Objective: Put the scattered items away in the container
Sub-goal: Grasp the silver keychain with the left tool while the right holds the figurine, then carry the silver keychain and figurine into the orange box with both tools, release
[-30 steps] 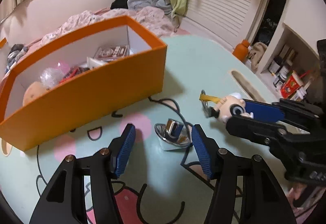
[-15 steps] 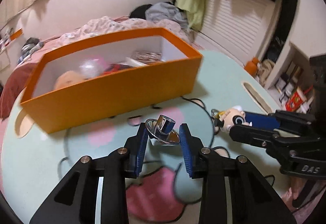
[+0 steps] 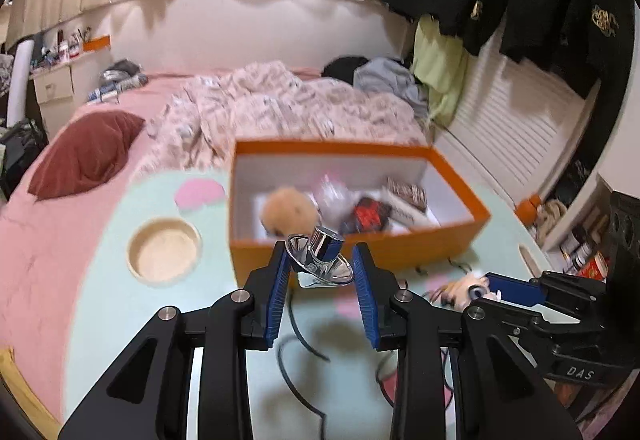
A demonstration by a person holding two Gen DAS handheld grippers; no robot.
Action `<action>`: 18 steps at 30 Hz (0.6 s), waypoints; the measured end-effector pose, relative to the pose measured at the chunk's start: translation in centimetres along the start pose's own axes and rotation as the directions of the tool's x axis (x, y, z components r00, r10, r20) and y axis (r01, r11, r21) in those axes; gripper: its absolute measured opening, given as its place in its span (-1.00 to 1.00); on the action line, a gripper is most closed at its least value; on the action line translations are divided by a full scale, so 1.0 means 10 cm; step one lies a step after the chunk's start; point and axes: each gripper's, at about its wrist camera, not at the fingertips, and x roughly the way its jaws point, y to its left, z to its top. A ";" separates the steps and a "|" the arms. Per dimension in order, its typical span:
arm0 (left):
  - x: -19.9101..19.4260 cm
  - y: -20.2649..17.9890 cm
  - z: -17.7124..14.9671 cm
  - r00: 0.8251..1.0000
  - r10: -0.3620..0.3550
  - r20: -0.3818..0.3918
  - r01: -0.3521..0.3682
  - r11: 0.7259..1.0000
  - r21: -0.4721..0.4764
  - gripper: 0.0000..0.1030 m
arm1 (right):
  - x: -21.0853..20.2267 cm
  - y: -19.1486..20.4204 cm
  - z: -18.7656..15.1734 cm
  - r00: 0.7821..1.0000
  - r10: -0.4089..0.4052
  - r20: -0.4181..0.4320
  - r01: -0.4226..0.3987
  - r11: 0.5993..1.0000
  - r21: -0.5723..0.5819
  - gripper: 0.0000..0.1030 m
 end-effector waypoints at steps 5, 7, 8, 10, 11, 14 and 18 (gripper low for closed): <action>0.16 0.03 0.26 1.000 0.006 0.025 -0.006 1.000 0.007 -0.35 | -0.06 0.18 0.40 0.996 -0.020 0.089 0.024 0.998 -0.054 -0.57; 0.22 0.06 0.34 1.000 0.010 0.023 -0.010 1.000 -0.005 -0.35 | -0.03 0.20 0.55 0.994 -0.049 0.101 0.056 0.996 -0.069 -0.59; 0.25 0.08 0.36 1.000 0.017 0.020 -0.017 1.000 -0.010 -0.35 | -0.01 0.20 0.58 0.993 -0.061 0.097 0.068 0.995 -0.071 -0.59; 0.25 0.12 0.35 1.000 0.016 0.021 -0.015 1.000 -0.019 -0.35 | 0.09 0.18 0.59 0.997 -0.052 0.050 0.056 0.996 -0.071 -0.59; 0.24 0.13 0.32 1.000 0.009 0.022 -0.009 1.000 -0.021 -0.35 | 0.12 0.16 0.55 0.998 -0.044 0.039 0.047 0.997 -0.061 -0.57; 0.25 0.13 0.27 1.000 -0.001 0.012 0.001 1.000 -0.011 -0.35 | 0.24 0.08 0.33 0.999 -0.036 -0.006 0.035 0.999 -0.036 -0.14; 0.31 0.14 0.26 1.000 -0.008 -0.001 0.008 1.000 -0.017 -0.35 | 0.46 -0.01 0.06 0.996 -0.055 -0.070 0.056 0.998 0.004 0.11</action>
